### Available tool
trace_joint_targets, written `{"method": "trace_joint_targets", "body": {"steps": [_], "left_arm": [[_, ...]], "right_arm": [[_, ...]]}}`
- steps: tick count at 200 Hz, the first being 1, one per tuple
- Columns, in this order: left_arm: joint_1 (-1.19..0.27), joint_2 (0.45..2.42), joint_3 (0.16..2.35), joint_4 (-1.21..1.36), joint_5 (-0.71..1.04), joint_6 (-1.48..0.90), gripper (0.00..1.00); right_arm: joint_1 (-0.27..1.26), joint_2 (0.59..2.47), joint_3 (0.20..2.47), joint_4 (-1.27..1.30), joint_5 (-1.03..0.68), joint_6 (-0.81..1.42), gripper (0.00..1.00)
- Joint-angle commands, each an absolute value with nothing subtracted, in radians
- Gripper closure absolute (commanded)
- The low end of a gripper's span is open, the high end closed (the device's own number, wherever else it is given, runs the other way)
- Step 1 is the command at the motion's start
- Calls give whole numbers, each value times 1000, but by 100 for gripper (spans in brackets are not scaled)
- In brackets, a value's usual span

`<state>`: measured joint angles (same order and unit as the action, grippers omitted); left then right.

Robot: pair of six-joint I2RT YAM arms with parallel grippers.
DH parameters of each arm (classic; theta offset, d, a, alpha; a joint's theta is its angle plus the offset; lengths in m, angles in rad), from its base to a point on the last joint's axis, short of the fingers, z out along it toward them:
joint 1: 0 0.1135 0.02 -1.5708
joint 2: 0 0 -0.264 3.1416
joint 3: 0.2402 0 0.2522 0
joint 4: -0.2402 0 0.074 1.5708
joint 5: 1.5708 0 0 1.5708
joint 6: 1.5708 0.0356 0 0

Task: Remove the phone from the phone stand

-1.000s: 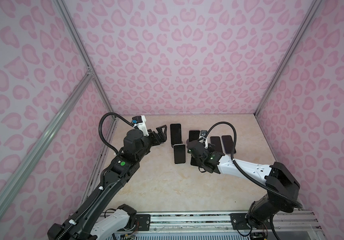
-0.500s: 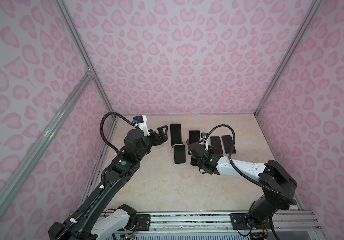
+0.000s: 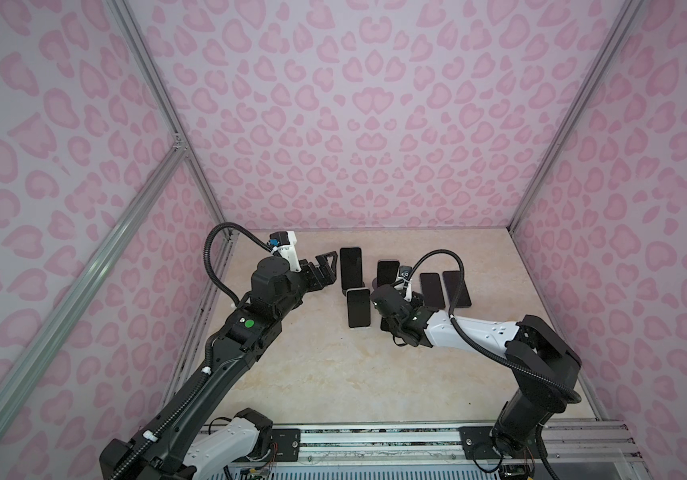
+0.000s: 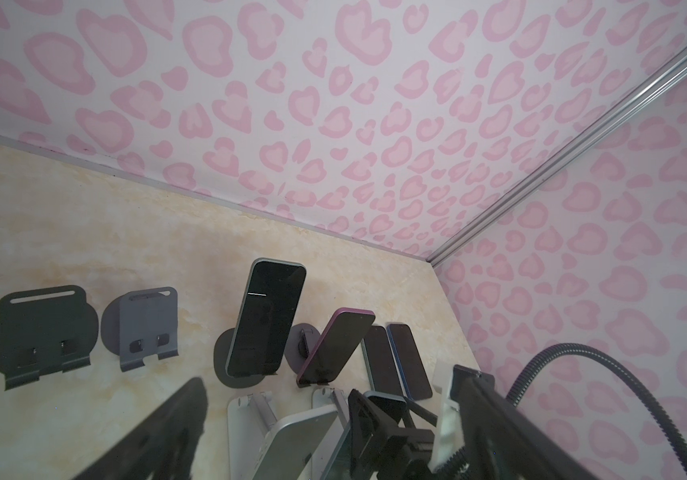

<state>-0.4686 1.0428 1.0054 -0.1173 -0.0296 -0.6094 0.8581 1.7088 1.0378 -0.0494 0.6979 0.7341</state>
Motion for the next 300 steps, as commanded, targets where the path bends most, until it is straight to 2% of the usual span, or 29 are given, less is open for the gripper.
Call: {"method": "trace_joint_targets", "body": {"steps": [1, 81, 164, 300], "left_arm": [[-468, 1047, 1010, -83, -19, -613, 2], [-468, 1062, 1011, -77, 4, -621, 2], [-462, 1078, 1021, -81, 28, -625, 2], [-445, 1114, 1024, -78, 64, -639, 2]], "right_arm": [[859, 1711, 1021, -48, 700, 764, 12], [869, 1742, 1022, -42, 693, 779, 17], [868, 1715, 965, 66, 635, 725, 30], [869, 1585, 925, 118, 531, 553, 33]]}}
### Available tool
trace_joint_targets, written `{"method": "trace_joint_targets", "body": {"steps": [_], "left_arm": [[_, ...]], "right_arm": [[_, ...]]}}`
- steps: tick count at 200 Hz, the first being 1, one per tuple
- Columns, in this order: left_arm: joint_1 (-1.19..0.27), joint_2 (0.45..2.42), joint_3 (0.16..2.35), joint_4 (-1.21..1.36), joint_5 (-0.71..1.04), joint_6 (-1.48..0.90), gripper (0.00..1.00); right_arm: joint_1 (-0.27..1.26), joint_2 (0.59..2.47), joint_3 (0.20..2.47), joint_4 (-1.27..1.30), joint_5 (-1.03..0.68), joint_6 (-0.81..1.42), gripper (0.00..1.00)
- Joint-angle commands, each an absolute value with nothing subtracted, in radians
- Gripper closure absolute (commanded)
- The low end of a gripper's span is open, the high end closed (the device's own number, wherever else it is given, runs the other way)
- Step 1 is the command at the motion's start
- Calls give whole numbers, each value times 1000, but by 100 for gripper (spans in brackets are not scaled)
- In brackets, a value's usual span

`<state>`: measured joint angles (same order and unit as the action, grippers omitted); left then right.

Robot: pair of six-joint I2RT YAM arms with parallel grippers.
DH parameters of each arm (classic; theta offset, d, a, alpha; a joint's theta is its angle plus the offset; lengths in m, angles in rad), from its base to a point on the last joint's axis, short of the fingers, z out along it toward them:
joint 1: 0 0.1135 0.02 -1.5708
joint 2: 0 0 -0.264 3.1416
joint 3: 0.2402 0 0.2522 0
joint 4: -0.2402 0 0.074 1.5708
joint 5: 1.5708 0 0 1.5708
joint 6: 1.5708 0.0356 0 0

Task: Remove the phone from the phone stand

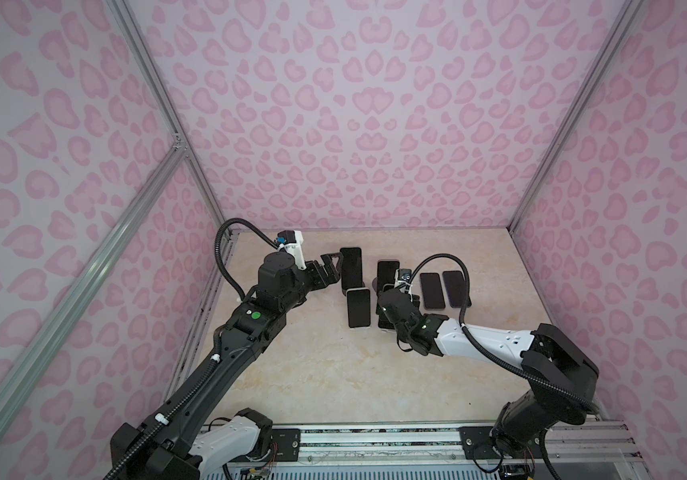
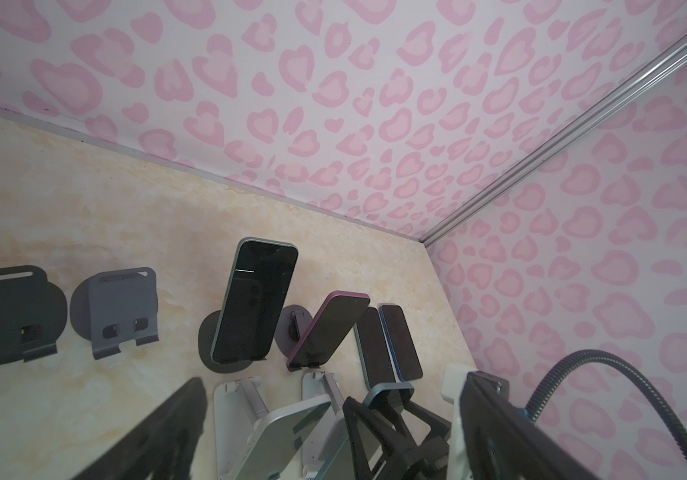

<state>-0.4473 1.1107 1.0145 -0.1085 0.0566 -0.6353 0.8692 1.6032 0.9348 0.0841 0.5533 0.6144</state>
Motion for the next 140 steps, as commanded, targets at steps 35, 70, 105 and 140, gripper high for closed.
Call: {"method": "trace_joint_targets", "body": {"steps": [35, 70, 105, 140], "left_arm": [[-443, 1120, 1023, -74, 72, -643, 2], [-440, 1136, 1026, -78, 72, -640, 2], [-439, 1167, 1036, -81, 105, -639, 2], [-440, 1239, 1065, -74, 230, -647, 0]], "right_arm": [[864, 1510, 908, 70, 514, 501, 34], [816, 1411, 904, -27, 502, 416, 34], [705, 1274, 834, -96, 405, 338, 34], [618, 1137, 725, -171, 330, 299, 34]]}}
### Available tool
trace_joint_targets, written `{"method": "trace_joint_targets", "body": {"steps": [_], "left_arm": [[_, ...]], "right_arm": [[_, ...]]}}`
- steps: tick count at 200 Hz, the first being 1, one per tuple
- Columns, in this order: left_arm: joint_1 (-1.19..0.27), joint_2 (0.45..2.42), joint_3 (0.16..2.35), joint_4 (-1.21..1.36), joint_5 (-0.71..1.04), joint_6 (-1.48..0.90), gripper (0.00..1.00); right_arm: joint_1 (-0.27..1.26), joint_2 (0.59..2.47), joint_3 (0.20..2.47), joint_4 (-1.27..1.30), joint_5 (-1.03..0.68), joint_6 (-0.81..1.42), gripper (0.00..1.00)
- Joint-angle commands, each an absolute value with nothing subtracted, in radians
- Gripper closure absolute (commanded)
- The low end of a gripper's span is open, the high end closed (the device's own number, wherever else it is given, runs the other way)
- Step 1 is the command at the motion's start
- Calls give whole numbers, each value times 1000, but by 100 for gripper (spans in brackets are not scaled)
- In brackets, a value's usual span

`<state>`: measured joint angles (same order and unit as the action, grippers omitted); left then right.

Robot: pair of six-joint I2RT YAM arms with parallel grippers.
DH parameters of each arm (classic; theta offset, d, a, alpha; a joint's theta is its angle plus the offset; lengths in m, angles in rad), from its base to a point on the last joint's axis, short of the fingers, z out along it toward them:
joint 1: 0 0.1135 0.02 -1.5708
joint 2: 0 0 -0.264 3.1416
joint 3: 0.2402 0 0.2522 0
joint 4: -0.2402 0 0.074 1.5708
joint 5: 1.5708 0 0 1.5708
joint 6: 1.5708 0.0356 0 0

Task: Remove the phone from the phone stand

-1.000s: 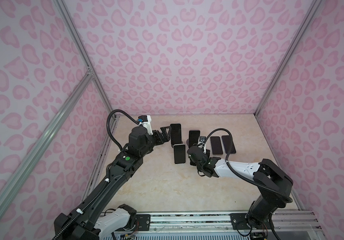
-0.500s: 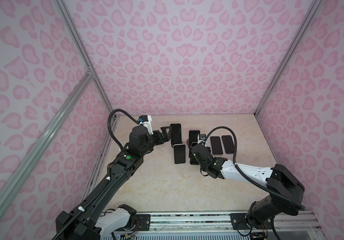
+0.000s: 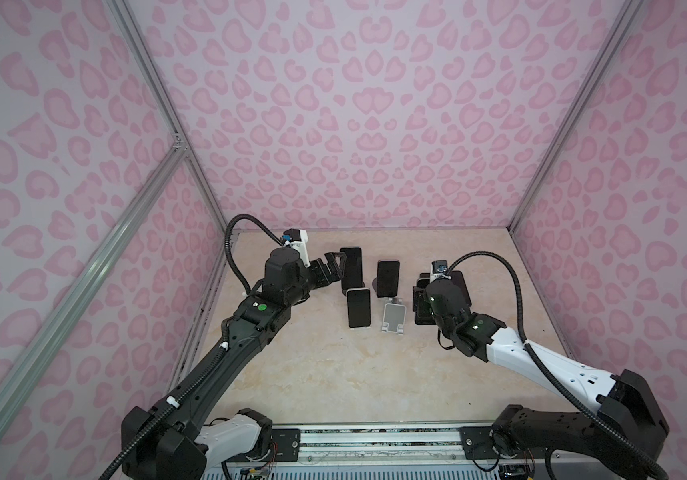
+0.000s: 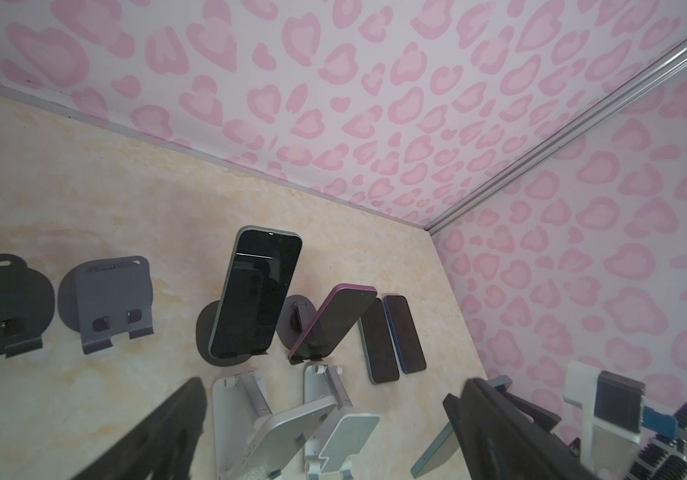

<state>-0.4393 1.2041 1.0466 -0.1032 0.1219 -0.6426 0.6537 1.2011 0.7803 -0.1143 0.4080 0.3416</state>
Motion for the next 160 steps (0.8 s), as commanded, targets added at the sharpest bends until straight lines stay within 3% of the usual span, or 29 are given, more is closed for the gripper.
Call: {"method": "trace_joint_targets", "body": {"steps": [1, 49, 160], "left_arm": [[-441, 1241, 1066, -74, 233, -648, 0], [-474, 1288, 1089, -79, 301, -632, 1], [-479, 1273, 1085, -73, 304, -640, 1]], "right_arm": [[614, 1131, 720, -171, 328, 300, 34], [492, 1044, 618, -225, 203, 388, 35], [404, 1304, 707, -267, 22, 366, 35]]}}
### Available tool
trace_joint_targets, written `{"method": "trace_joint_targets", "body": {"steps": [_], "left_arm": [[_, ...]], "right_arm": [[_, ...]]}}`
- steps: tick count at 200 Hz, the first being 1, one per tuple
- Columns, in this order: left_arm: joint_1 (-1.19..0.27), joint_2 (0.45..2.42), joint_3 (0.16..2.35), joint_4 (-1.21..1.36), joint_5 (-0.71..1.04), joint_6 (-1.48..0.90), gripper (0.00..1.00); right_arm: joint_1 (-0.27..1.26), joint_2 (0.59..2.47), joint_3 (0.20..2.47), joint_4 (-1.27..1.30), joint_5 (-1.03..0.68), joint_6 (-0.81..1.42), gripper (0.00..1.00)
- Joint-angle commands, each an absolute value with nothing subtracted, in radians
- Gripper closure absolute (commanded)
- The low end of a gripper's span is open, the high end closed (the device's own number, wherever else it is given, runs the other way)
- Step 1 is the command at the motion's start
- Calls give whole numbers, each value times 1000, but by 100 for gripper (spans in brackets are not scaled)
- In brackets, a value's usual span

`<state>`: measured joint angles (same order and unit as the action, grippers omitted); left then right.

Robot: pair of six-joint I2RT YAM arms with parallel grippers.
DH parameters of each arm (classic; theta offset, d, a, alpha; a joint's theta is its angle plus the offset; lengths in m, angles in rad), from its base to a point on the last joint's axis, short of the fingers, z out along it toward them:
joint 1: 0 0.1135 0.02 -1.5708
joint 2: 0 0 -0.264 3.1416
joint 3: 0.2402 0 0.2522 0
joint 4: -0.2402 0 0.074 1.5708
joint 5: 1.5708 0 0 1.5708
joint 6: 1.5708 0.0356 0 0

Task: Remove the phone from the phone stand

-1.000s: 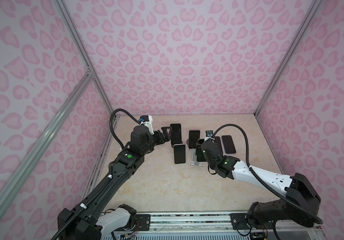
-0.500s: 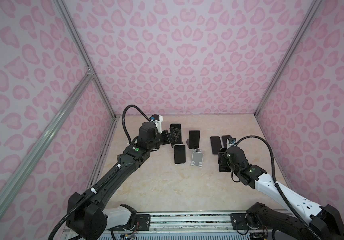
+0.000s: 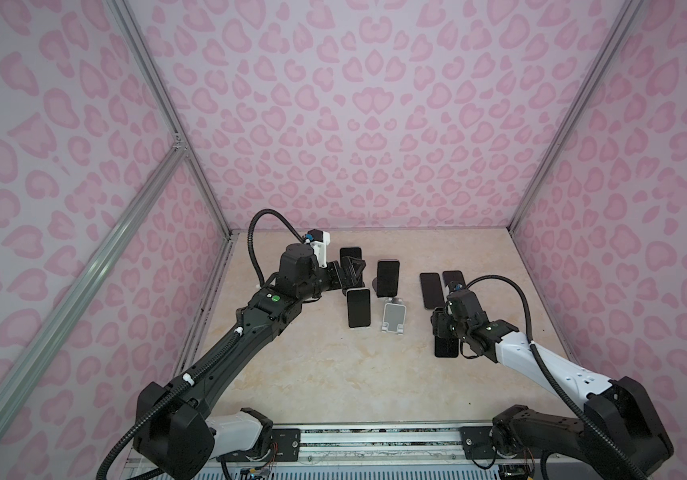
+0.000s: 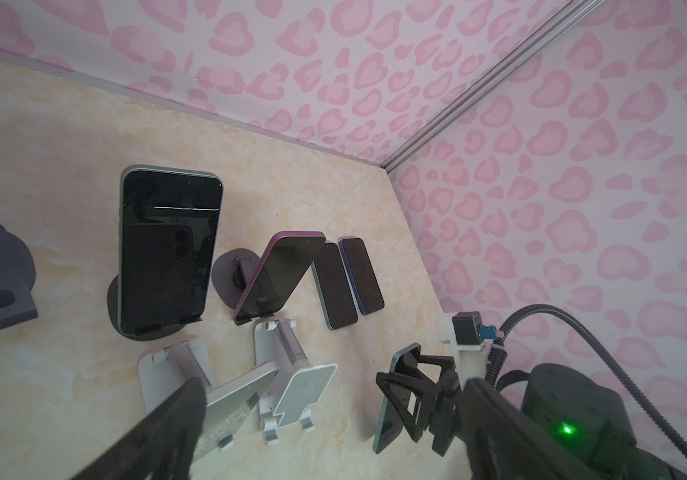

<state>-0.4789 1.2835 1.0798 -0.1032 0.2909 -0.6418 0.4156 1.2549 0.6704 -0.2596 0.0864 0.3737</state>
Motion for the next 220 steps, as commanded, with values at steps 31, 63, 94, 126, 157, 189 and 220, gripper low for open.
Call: {"method": "trace_joint_targets", "body": {"steps": [31, 63, 94, 126, 157, 189, 220], "left_arm": [[-479, 1261, 1084, -76, 296, -638, 1], [-479, 1250, 1083, -76, 287, -635, 1], [-479, 1256, 1085, -75, 300, -640, 1], [-479, 1255, 1081, -70, 298, -644, 2], [-479, 1236, 1072, -69, 263, -632, 2], [-479, 1237, 1072, -69, 262, -632, 2], [-479, 1236, 1073, -71, 257, -626, 2]], "right_arm": [[394, 1398, 747, -296, -18, 356, 37], [394, 1438, 737, -295, -23, 362, 37], [394, 1461, 718, -312, -11, 368, 37], [381, 1478, 709, -295, -39, 355, 35], [365, 1514, 737, -297, -41, 347, 34], [365, 1550, 754, -306, -26, 351, 34], [370, 1557, 737, -285, -23, 358, 32]]}}
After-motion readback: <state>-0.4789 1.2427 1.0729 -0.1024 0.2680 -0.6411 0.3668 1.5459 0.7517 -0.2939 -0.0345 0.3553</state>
